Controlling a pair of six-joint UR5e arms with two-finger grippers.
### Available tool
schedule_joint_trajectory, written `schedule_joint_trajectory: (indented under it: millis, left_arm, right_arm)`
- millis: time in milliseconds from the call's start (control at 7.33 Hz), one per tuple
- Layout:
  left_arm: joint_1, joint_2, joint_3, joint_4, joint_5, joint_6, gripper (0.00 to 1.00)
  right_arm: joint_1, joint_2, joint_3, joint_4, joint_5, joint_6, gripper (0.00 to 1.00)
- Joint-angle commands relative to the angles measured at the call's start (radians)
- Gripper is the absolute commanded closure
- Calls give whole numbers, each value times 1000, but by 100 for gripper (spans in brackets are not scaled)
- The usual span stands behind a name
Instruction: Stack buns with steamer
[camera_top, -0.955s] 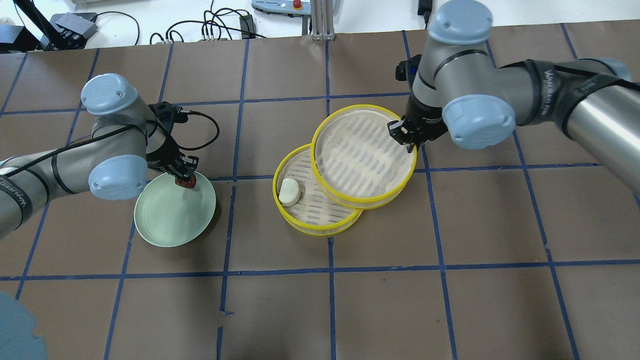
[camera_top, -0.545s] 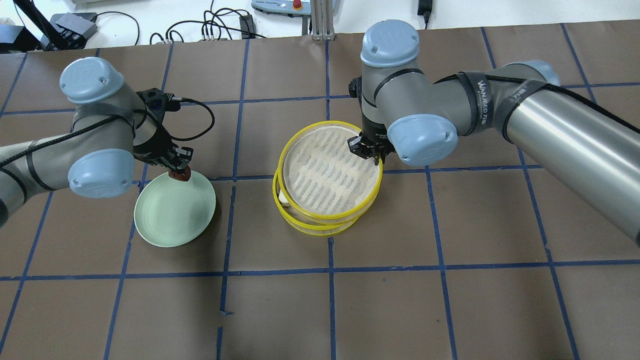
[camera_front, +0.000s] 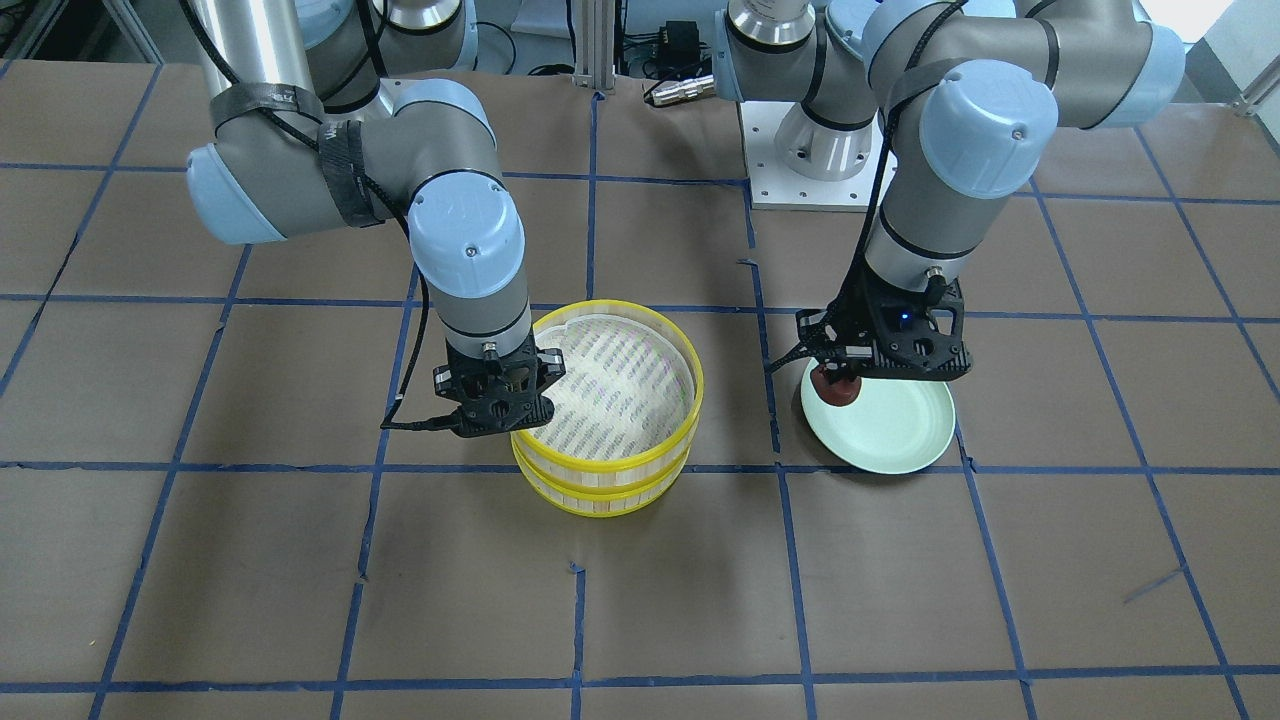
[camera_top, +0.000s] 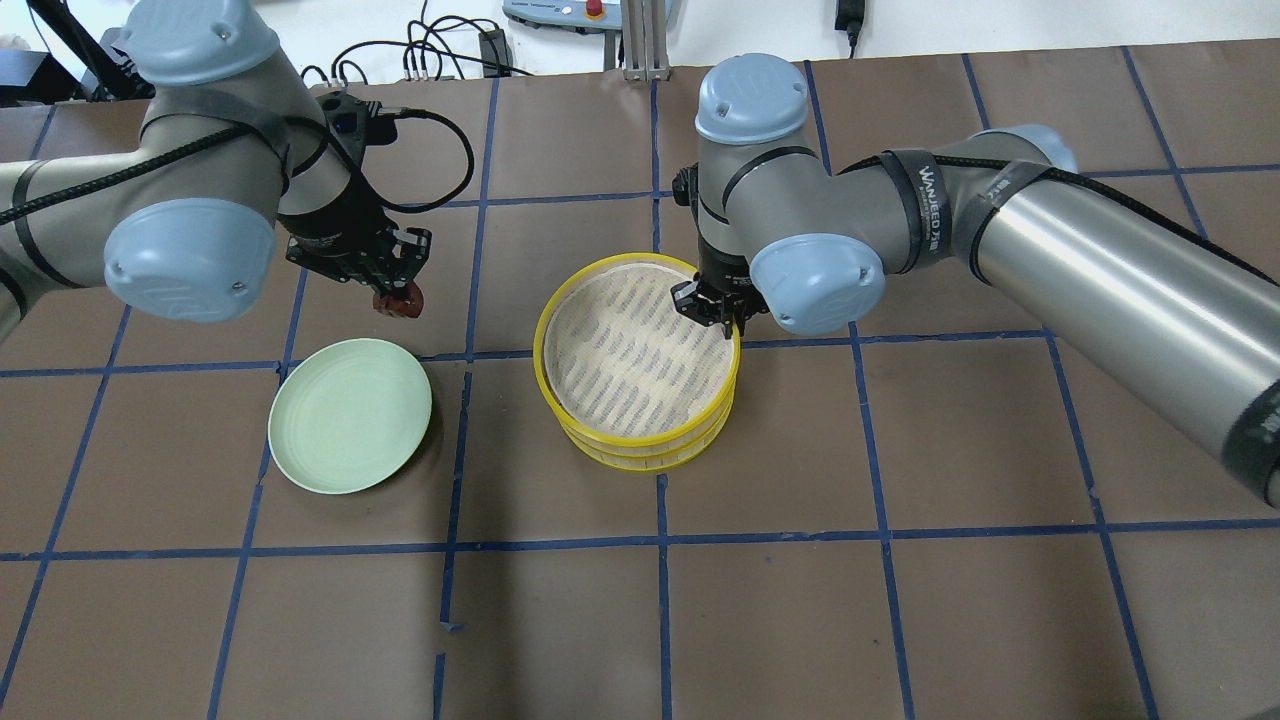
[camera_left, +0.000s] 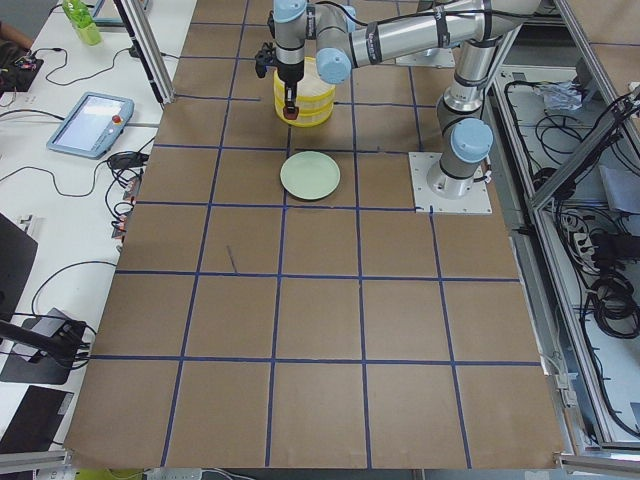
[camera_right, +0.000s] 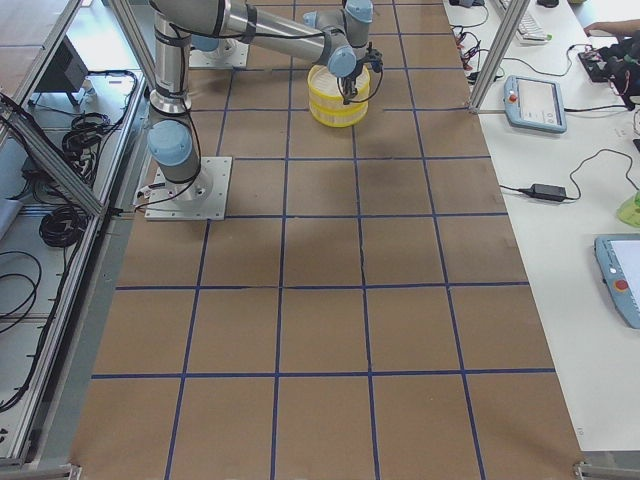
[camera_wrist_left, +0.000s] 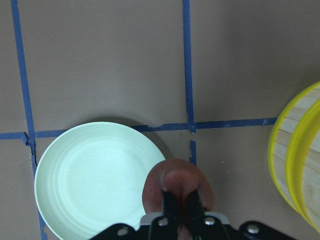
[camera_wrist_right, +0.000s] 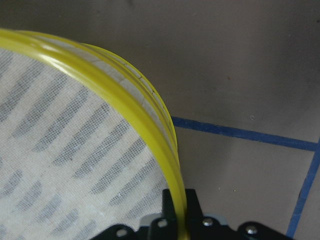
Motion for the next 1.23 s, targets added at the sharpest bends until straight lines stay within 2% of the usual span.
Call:
schedule_joint_trajectory:
  millis: [0, 273, 409, 545, 682, 818, 955, 1091]
  left_arm:
    - [-19, -6, 9, -8, -39, -29, 97]
    - [-47, -14, 16, 9, -194, -127, 97]
    - [-70, -14, 31, 9, -214, -169, 97]
    - [-94, -22, 39, 9, -213, -206, 96]
    - [-101, -26, 41, 9, -217, -232, 96]
    - [-101, -32, 38, 9, -283, -237, 96]
    - [-104, -48, 36, 11, -320, -237, 96]
    - [-119, -63, 30, 21, -318, -238, 96]
  right_arm:
    - [0, 7, 1, -2, -3, -2, 94]
    - [0, 9, 4, 0, 0, 6, 90]
    - [5, 18, 4, 0, 0, 4, 73]
    - [27, 25, 1, 0, -6, 12, 66]
    - [29, 29, 3, -2, -11, 1, 11]
    - [29, 29, 0, 0, -14, -4, 0]
    - [16, 18, -11, 6, -14, -7, 0]
    - [-26, -25, -32, 20, -12, -8, 0]
